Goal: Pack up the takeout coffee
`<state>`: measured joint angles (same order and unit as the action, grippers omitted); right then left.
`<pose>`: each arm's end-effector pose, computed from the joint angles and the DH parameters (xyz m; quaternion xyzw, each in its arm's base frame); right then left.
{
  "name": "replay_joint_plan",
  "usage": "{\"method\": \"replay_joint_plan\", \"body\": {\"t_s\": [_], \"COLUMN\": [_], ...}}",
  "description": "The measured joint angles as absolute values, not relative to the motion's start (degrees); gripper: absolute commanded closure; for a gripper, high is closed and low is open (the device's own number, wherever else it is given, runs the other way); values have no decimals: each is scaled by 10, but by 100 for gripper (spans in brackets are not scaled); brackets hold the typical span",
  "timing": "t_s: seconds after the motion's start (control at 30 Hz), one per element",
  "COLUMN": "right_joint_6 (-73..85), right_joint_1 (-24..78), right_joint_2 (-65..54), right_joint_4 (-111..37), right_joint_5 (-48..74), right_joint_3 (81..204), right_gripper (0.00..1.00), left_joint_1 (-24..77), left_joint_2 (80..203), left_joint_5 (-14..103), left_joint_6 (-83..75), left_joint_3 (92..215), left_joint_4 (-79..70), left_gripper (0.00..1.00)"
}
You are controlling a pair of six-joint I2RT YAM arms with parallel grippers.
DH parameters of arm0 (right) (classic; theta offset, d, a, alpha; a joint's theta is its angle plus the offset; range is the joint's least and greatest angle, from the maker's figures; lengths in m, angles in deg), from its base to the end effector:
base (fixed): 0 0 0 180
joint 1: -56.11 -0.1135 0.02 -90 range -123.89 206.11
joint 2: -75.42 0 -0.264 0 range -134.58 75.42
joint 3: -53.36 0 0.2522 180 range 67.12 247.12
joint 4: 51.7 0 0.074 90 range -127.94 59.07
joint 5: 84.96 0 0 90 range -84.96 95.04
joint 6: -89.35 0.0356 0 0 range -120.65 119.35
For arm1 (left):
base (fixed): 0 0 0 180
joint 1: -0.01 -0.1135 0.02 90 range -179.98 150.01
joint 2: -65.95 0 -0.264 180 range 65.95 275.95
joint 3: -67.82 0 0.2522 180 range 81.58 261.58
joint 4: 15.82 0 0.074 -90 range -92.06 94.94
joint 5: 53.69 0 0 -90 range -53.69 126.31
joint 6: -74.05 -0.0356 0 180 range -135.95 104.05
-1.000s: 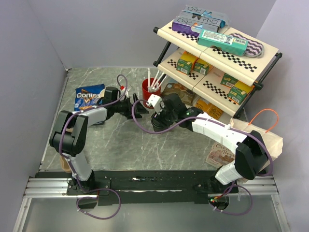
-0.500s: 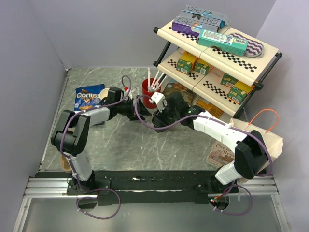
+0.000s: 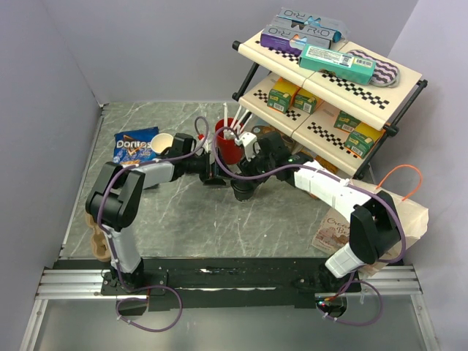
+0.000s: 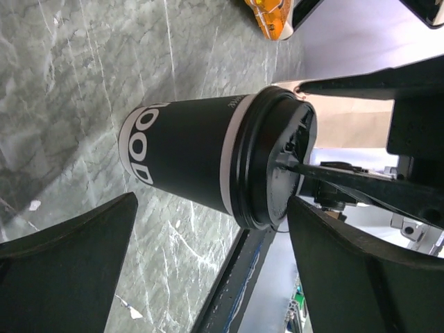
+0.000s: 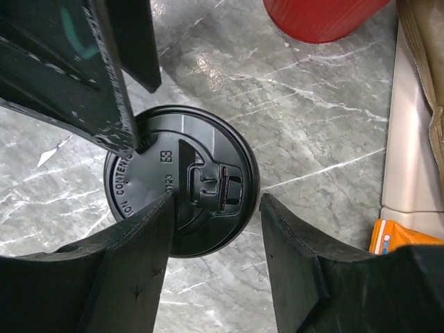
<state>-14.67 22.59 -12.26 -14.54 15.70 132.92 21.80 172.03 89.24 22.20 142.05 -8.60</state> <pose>0.2762 0.1909 0.2642 -0.4035 0.8285 0.1488 0.3588 0.3437 -0.1680 0.1739 0.0747 0.8273 -0.5408 0.1324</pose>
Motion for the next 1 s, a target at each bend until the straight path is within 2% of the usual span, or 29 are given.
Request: {"method": "replay_joint_plan", "body": {"t_s": [0.27,0.6,1.0], "right_joint_6": [-119,-75,-31], "right_joint_1": [234,263,288], "right_joint_2": [-126,-130,-126], "right_joint_4": [-146,-172,-231], "right_joint_5": [176,225,269], "right_joint_3": [1330,1316,1282], "right_gripper": [47,62,63], "left_joint_1": [222,222,222], "left_joint_2": [1747,1756,1762], "left_joint_5": [889,890,892], "left_joint_6": [213,205,194], "left_joint_3": [1440,1456,1464], "left_joint_4": [-67,-52,-42], "left_gripper": [6,6,6]}}
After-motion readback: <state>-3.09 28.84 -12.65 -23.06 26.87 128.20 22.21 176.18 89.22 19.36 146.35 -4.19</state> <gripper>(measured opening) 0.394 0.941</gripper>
